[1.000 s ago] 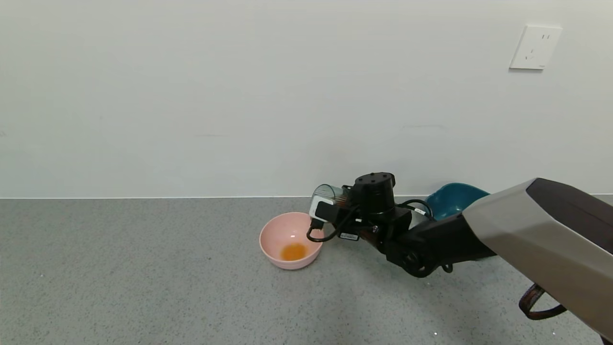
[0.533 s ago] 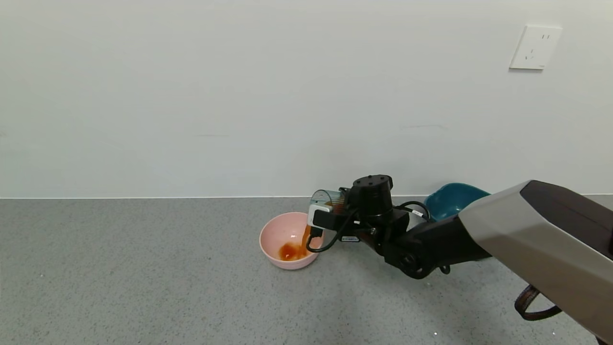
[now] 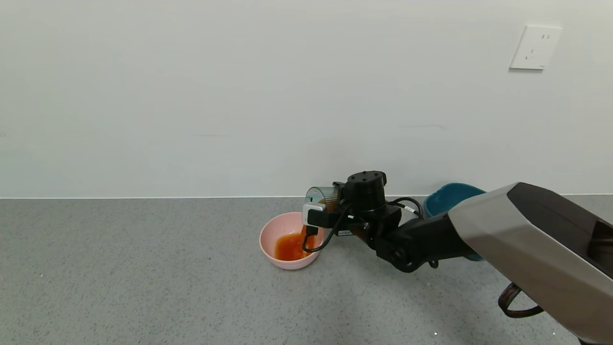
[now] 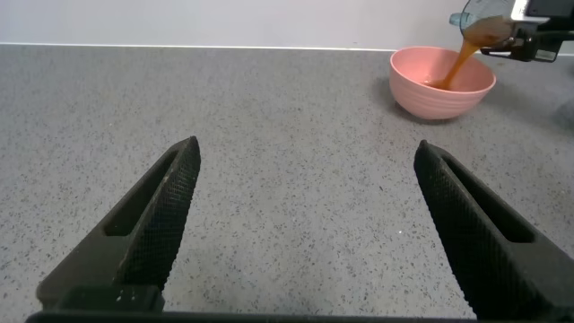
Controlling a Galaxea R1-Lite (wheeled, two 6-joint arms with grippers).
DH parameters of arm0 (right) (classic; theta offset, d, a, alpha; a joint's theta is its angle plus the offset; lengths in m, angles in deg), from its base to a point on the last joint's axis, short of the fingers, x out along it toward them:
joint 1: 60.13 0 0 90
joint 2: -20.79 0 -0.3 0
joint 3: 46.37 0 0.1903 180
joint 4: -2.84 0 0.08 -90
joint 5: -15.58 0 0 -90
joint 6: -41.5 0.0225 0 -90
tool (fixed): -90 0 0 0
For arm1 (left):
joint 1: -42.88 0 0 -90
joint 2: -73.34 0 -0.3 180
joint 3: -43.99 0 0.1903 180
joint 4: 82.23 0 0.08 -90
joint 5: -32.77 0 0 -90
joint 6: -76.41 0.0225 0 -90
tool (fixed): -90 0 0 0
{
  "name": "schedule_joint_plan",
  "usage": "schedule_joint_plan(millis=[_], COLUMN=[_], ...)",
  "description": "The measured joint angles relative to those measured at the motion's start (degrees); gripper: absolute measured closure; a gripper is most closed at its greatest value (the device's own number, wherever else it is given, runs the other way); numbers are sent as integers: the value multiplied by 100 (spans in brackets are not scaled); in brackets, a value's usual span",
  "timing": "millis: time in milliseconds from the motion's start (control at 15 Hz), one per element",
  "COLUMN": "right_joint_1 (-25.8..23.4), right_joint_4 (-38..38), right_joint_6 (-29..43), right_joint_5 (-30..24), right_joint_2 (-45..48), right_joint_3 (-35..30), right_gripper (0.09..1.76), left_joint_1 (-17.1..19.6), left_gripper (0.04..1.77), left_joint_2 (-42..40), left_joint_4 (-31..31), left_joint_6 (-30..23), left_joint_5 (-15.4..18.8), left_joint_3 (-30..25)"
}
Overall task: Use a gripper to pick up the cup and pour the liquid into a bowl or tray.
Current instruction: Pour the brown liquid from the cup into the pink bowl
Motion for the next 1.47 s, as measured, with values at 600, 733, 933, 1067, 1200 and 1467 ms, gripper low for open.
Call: schedule_joint_plan(millis=[600,733,933,1067,1200,1467], right_joint_1=[115,184,204,223,241,273], right_joint_4=[37,61,72,76,87,100], right_joint_6=[-752,-868,-1174,-1418,-1599,-1971], right_joint_5=[668,697,706,699,699,697], right_joint_2=[4,9,-6,-30,-44,-57], right_joint_3=[116,199,404,533,579,588], right_gripper=[48,48,48,48,48,48], left_joint_1=[0,0,0,0,0,0], left_gripper=[9,9,9,9,9,9], left_joint_2=[0,0,0,0,0,0], left_joint_4=[0,0,0,0,0,0], left_joint_6=[0,0,2,0,0,0], left_joint_5=[-2,0,-2,-2,-2,-2], left_joint_3=[0,0,0,0,0,0])
